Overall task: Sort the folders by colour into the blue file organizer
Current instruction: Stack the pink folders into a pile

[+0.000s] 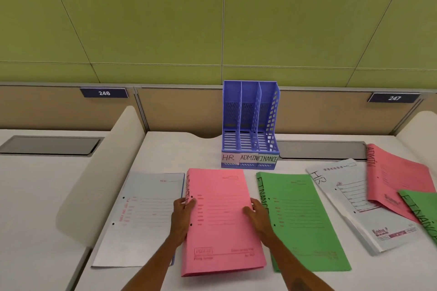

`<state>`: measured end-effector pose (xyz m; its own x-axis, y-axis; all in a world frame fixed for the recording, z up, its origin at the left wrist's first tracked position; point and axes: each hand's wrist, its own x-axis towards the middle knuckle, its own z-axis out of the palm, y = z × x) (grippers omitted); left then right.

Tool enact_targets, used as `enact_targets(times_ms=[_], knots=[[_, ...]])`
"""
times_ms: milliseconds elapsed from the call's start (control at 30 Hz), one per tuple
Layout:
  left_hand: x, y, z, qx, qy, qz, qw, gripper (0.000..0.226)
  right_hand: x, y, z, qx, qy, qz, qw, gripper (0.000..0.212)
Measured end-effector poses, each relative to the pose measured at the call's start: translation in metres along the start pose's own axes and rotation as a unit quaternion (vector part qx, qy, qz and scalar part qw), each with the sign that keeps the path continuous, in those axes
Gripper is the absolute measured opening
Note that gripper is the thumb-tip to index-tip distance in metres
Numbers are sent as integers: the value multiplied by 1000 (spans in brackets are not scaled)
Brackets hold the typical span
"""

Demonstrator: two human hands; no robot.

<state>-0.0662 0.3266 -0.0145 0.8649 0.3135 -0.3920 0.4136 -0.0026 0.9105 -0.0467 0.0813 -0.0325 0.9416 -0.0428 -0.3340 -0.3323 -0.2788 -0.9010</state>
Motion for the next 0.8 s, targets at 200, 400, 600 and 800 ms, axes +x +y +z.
enact_targets(times_ms=[200,400,600,800], knots=[[12,-7,-2,138,-44,56,988,30,4,12,-2,-46,17,22,999,37],[25,-6,-17,210,-73,82,971,27,9,7,22,-58,40,41,997,33],[30,-4,-20,266,-81,94,956,39,44,31,28,-127,56,76,987,46],[31,-11,-32,294,-90,150,940,34,26,3,36,-217,90,88,968,60]])
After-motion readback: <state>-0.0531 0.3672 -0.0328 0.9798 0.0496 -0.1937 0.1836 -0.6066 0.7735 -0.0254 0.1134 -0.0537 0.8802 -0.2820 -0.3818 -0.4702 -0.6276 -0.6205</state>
